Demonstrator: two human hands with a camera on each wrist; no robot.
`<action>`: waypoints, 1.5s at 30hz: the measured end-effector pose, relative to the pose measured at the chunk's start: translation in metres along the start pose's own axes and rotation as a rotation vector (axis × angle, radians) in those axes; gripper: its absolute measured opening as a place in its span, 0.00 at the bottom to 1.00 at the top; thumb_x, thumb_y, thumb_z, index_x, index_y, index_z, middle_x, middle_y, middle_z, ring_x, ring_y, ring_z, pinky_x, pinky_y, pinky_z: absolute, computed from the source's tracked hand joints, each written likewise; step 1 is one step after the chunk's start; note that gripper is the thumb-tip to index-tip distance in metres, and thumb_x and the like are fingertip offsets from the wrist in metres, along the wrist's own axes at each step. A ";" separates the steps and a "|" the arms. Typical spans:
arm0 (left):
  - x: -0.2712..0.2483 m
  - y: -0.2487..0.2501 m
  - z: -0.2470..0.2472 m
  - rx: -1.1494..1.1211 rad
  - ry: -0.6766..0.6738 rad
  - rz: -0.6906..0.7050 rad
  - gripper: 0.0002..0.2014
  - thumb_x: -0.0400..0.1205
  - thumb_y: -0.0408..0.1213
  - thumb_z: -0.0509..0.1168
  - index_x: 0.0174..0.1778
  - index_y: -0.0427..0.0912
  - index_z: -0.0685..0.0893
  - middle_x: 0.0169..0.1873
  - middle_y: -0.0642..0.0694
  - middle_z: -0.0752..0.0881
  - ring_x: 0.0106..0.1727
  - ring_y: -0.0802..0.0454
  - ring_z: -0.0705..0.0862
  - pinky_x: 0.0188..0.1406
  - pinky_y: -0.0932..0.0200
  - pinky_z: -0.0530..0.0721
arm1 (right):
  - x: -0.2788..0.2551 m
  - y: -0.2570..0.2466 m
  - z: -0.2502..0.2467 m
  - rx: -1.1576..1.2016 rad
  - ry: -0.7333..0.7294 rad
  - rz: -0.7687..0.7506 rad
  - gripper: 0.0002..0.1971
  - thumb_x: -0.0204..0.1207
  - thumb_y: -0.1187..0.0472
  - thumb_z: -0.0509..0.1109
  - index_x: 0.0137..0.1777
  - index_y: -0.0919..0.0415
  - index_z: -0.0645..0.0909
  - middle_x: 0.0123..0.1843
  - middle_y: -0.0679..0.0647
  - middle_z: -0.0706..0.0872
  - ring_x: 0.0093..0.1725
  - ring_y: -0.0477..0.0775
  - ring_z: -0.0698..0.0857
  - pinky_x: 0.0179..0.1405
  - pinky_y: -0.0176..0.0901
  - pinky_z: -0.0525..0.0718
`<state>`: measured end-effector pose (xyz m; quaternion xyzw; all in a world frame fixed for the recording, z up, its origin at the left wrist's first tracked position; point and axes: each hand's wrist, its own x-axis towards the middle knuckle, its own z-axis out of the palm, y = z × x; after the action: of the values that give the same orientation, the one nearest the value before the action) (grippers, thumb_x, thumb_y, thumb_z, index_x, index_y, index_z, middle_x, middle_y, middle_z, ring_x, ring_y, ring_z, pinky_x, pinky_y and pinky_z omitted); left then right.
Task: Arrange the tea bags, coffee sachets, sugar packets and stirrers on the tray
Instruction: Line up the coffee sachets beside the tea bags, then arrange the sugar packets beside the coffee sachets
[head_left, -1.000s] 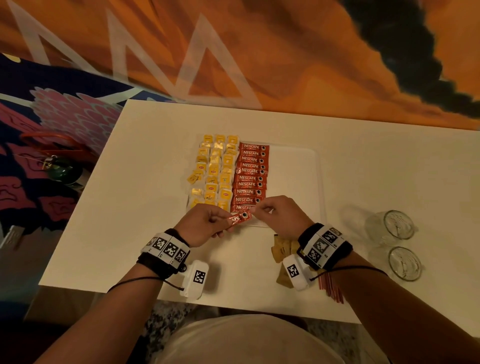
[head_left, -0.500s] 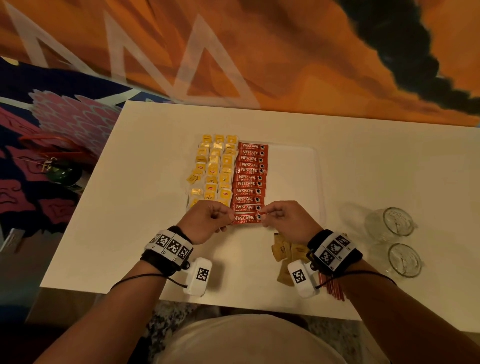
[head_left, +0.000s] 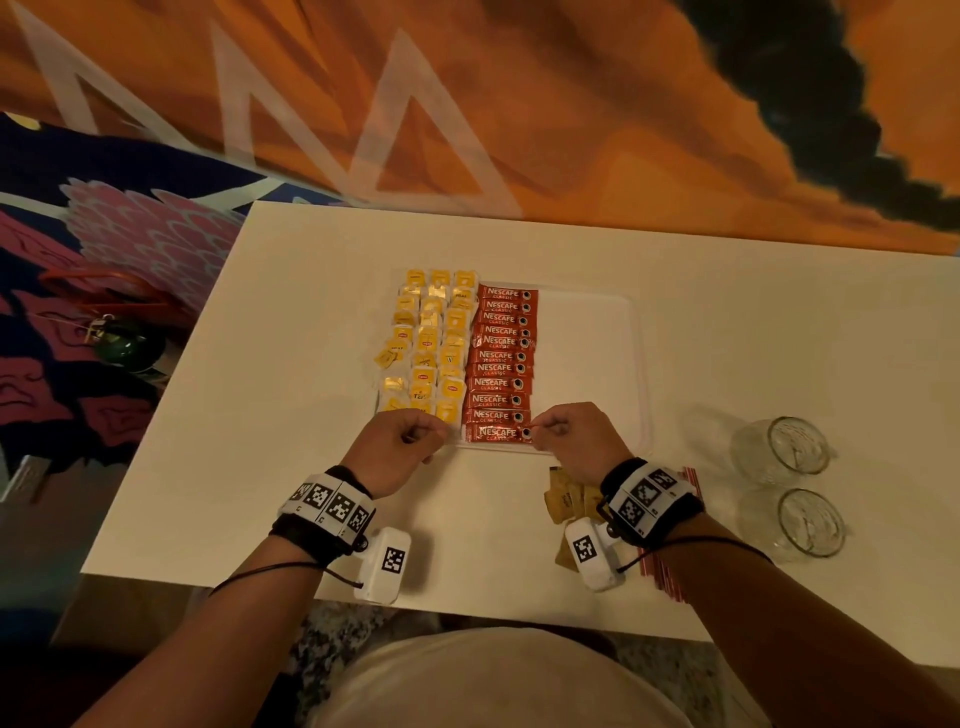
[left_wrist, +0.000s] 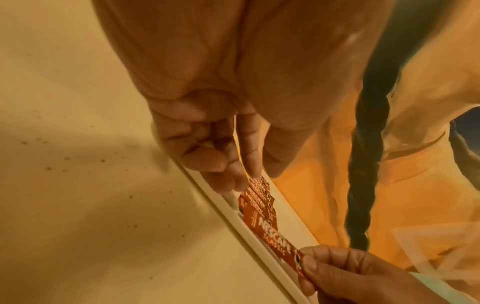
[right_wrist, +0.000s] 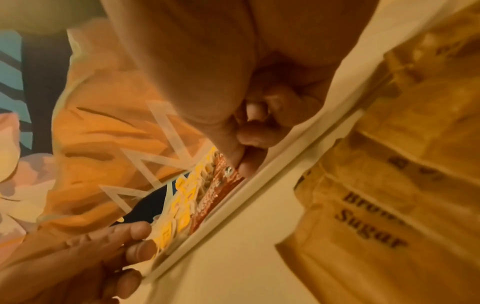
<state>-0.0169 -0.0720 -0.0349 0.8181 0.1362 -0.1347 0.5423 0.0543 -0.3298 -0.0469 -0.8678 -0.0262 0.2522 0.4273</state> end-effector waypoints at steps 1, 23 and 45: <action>-0.001 -0.002 -0.001 0.009 -0.002 -0.003 0.05 0.83 0.33 0.70 0.51 0.40 0.90 0.36 0.46 0.89 0.30 0.62 0.85 0.29 0.73 0.78 | 0.001 0.000 0.002 -0.014 -0.002 0.009 0.04 0.79 0.60 0.75 0.50 0.54 0.91 0.44 0.46 0.92 0.46 0.43 0.89 0.40 0.28 0.80; -0.005 -0.003 0.011 0.076 -0.059 0.024 0.03 0.82 0.33 0.70 0.46 0.45 0.88 0.40 0.40 0.91 0.31 0.60 0.85 0.35 0.69 0.82 | 0.006 -0.013 0.000 -0.221 0.102 0.013 0.11 0.77 0.45 0.75 0.50 0.50 0.84 0.45 0.43 0.86 0.44 0.44 0.86 0.43 0.42 0.85; 0.002 0.041 0.114 0.602 -0.339 0.277 0.23 0.75 0.58 0.71 0.62 0.50 0.86 0.47 0.54 0.88 0.45 0.56 0.85 0.50 0.53 0.87 | -0.064 0.040 -0.084 -0.745 -0.180 -0.097 0.22 0.76 0.42 0.71 0.68 0.47 0.81 0.61 0.46 0.83 0.57 0.50 0.83 0.56 0.46 0.82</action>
<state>-0.0086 -0.1922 -0.0437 0.9177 -0.1132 -0.2278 0.3052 0.0301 -0.4325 -0.0077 -0.9359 -0.1943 0.2799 0.0900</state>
